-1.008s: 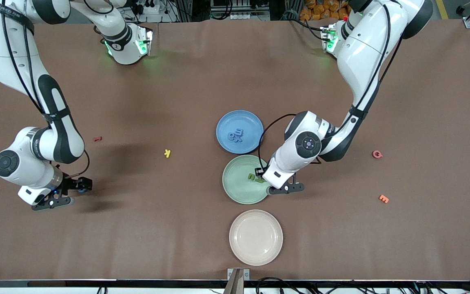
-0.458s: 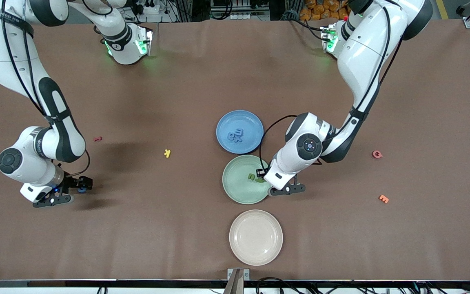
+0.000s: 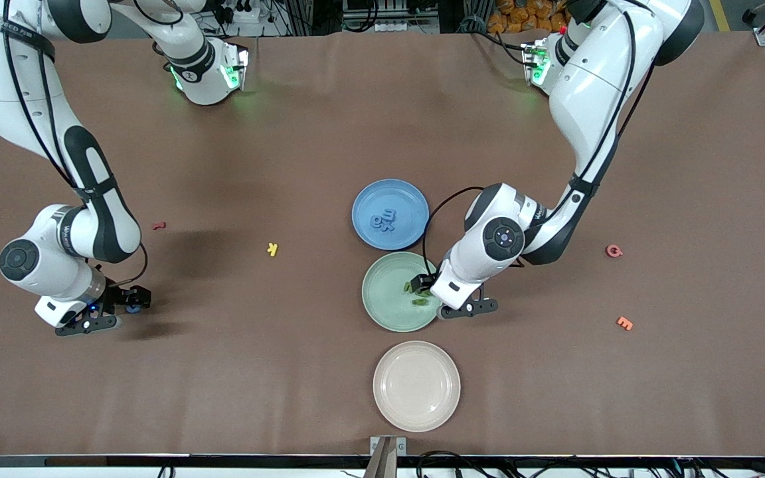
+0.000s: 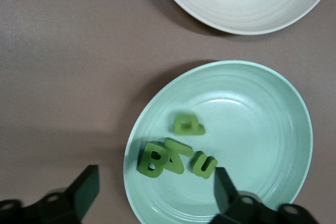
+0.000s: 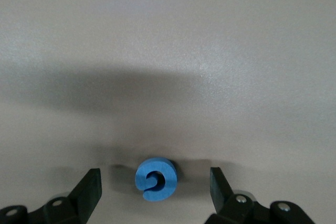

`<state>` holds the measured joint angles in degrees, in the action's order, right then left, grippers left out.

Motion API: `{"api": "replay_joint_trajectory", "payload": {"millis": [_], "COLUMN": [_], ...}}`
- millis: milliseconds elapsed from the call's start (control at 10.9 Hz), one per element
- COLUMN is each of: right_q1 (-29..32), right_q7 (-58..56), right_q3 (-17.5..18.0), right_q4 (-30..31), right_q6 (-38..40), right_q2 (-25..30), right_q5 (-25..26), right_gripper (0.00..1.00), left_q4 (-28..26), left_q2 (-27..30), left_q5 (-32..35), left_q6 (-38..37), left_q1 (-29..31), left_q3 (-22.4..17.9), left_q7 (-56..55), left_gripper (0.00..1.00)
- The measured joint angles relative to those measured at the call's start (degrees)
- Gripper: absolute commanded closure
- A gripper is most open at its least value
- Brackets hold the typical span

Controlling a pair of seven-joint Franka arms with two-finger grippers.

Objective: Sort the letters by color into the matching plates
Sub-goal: 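Release the p in the green plate while the right gripper grasps c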

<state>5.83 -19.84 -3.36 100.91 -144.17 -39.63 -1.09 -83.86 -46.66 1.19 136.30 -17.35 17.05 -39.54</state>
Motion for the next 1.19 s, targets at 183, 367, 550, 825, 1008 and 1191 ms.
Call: {"api": "replay_joint_trajectory", "payload": {"millis": [183,367,550,825,1008,1191], "right_q1": [0.01,0.02,0.02,0.16,0.31,0.36], "right_q7": [-0.02,-0.07,-0.18,-0.28,-0.45,-0.51], "right_q3": [0.02,0.04,0.25,0.33,0.45,0.51], "right_q4": [0.34,0.53,1.25,1.54,1.67,1.72], "right_q6": [-0.20,-0.27,-1.98,-2.74,-2.85,-2.95], "right_q2": [-0.05,-0.09,-0.06,0.10,0.38,0.39], "right_q5": [0.00,0.00,0.00,0.04,0.05,0.05], "right_gripper": [0.34,0.49,0.58,0.67,0.68,0.69], "left_q4": [0.53,1.56,1.94,2.14,2.38,2.62], "left_q2": [0.01,0.23,1.54,4.40,7.42,11.96], "left_q5": [0.00,0.00,1.08,10.27,11.53,11.54], "left_q6": [0.12,0.13,-0.10,-4.02,-10.42,-17.96], "left_q1": [0.05,0.61,1.62,2.70,4.63,7.74], "left_q3": [-0.06,-0.13,-0.29,-0.32,-0.29,-0.31], "left_q7": [-0.02,-0.02,-0.02,0.08,6.42,13.85], "left_gripper": [0.00,0.00,0.00,0.00,0.00,0.00]}}
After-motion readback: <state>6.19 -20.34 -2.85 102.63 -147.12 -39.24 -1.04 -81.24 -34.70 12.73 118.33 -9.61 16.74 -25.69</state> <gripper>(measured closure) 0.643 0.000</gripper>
